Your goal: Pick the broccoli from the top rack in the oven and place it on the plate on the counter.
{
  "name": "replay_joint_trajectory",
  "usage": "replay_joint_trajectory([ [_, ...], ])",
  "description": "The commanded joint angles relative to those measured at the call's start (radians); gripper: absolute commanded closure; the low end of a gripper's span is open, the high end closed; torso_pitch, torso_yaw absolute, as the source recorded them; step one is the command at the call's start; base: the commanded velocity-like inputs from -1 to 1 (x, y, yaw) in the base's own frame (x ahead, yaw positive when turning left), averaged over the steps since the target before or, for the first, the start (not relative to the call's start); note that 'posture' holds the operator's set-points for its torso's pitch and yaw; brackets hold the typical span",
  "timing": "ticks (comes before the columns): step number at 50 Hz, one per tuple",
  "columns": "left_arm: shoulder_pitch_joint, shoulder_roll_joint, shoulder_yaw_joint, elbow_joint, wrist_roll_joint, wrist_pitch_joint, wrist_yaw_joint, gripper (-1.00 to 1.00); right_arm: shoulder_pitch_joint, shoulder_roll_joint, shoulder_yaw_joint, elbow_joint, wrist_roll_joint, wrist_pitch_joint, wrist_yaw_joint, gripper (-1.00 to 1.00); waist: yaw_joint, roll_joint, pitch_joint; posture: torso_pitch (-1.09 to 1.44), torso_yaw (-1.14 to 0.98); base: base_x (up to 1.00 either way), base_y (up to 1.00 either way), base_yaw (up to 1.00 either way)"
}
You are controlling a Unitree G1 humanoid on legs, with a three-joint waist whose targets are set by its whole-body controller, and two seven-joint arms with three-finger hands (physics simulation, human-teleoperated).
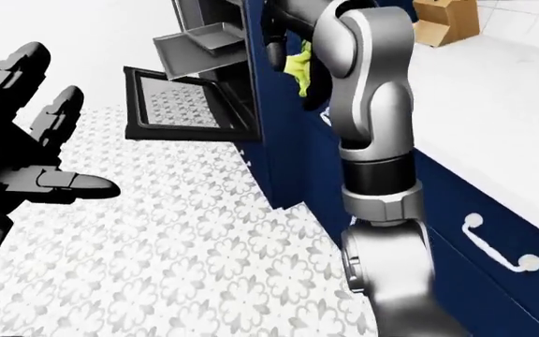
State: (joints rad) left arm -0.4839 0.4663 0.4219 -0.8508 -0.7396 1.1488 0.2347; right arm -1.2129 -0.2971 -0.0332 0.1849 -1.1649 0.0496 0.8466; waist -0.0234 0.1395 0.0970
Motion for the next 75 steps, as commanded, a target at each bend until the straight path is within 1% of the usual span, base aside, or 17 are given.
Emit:
replay_joint_trajectory([
  [1, -0.016, 0.010, 0.014, -0.011, 0.003, -0.023, 0.007, -1.00, -0.038, -0.003, -0.004, -0.037, 0.003, 0.002, -0.033, 0.99, 0.006, 0.036, -0.044, 0.00, 0.00, 0.00, 0.00, -1.00],
  [2, -0.014, 0.011, 0.011, -0.007, 0.007, -0.029, 0.006, -1.00, -0.036, -0.003, -0.004, -0.036, 0.005, 0.003, -0.036, 0.99, 0.015, -0.027, -0.003, 0.00, 0.00, 0.00, 0.00, -1.00],
  [11, -0.008, 0.005, 0.009, -0.007, 0.018, -0.034, -0.003, -1.00, -0.055, -0.009, -0.012, -0.024, 0.008, 0.043, -0.069, 0.99, 0.011, -0.116, -0.050, 0.00, 0.00, 0.00, 0.00, -1.00],
  [14, -0.003, 0.002, 0.004, -0.009, 0.022, -0.039, -0.005, -1.00, -0.053, 0.006, -0.013, -0.043, 0.036, 0.067, -0.069, 0.98, -0.001, -0.209, -0.082, 0.00, 0.00, 0.00, 0.00, -1.00],
  [19, -0.007, -0.001, 0.004, -0.009, 0.027, -0.039, -0.008, -1.00, -0.070, 0.022, 0.002, -0.058, 0.073, 0.083, -0.091, 1.00, 0.010, -0.134, -0.062, 0.00, 0.00, 0.06, 0.09, -0.06],
  [35, 0.013, 0.017, 0.047, -0.010, -0.009, -0.045, -0.007, -1.00, -0.042, 0.047, 0.015, -0.064, 0.071, 0.060, -0.119, 1.00, -0.029, -0.092, -0.047, 0.00, 0.00, 0.46, 0.68, 0.00],
  [40, 0.015, 0.024, 0.048, -0.007, -0.019, -0.049, 0.000, -1.00, -0.036, 0.054, 0.017, -0.056, 0.070, 0.057, -0.134, 1.00, -0.040, 0.014, -0.066, 0.00, 0.00, 0.48, 0.69, 0.00],
  [46, 0.019, 0.026, 0.043, -0.011, -0.022, -0.052, 0.005, -1.00, -0.030, 0.048, 0.012, -0.057, 0.074, 0.057, -0.140, 1.00, -0.019, -0.053, -0.046, 0.00, 0.00, 0.48, 0.64, 0.00],
  [51, 0.018, 0.025, 0.026, -0.001, -0.006, -0.065, 0.000, -1.00, -0.026, 0.025, -0.002, -0.071, 0.082, 0.069, -0.138, 1.00, -0.015, -0.043, -0.055, 0.00, 0.00, 0.30, 0.12, 0.00],
  [55, 0.009, 0.021, 0.024, -0.010, -0.012, -0.052, 0.008, -1.00, 0.000, 0.012, -0.009, -0.123, 0.092, 0.083, -0.116, 1.00, -0.032, -0.136, -0.038, 0.00, 0.00, 0.06, 0.00, 0.00],
  [56, 0.002, 0.022, 0.022, -0.012, -0.014, -0.046, 0.012, -1.00, 0.008, 0.003, -0.014, -0.143, 0.096, 0.086, -0.103, 1.00, -0.006, -0.092, -0.037, 0.00, 0.00, 0.06, 0.00, 0.00],
  [60, -0.021, 0.027, 0.020, -0.013, -0.026, -0.030, 0.027, -1.00, 0.008, -0.043, -0.043, -0.191, 0.123, 0.107, -0.074, 1.00, 0.001, -0.126, -0.063, 0.00, 0.00, 0.06, 0.00, 0.00],
  [63, -0.029, 0.029, 0.019, -0.015, -0.032, -0.025, 0.034, -1.00, 0.008, -0.068, -0.054, -0.218, 0.140, 0.130, -0.058, 1.00, 0.015, -0.045, -0.057, 0.00, 0.00, 0.06, 0.00, 0.00],
  [64, -0.034, 0.031, 0.019, -0.017, -0.037, -0.021, 0.038, -1.00, 0.007, -0.076, -0.059, -0.231, 0.147, 0.141, -0.050, 1.00, 0.025, 0.000, -0.097, 0.00, 0.00, 0.05, 0.00, 0.00],
  [65, -0.036, 0.032, 0.020, -0.019, -0.041, -0.019, 0.041, -1.00, 0.007, -0.083, -0.061, -0.244, 0.152, 0.152, -0.042, 1.00, 0.029, -0.040, -0.069, 0.00, 0.00, 0.05, -0.10, 0.00],
  [72, -0.034, 0.038, 0.014, -0.016, -0.049, -0.028, 0.049, -1.00, 0.027, -0.113, -0.085, -0.298, 0.184, 0.216, -0.014, 1.00, 0.002, -0.036, -0.075, 0.00, 0.00, 0.05, -0.26, -0.14],
  [75, -0.030, 0.034, 0.004, -0.013, -0.038, -0.038, 0.046, -1.00, 0.041, -0.122, -0.078, -0.312, 0.195, 0.234, -0.018, 1.00, 0.026, -0.089, -0.055, 0.00, 0.00, 0.05, 0.00, -1.00],
])
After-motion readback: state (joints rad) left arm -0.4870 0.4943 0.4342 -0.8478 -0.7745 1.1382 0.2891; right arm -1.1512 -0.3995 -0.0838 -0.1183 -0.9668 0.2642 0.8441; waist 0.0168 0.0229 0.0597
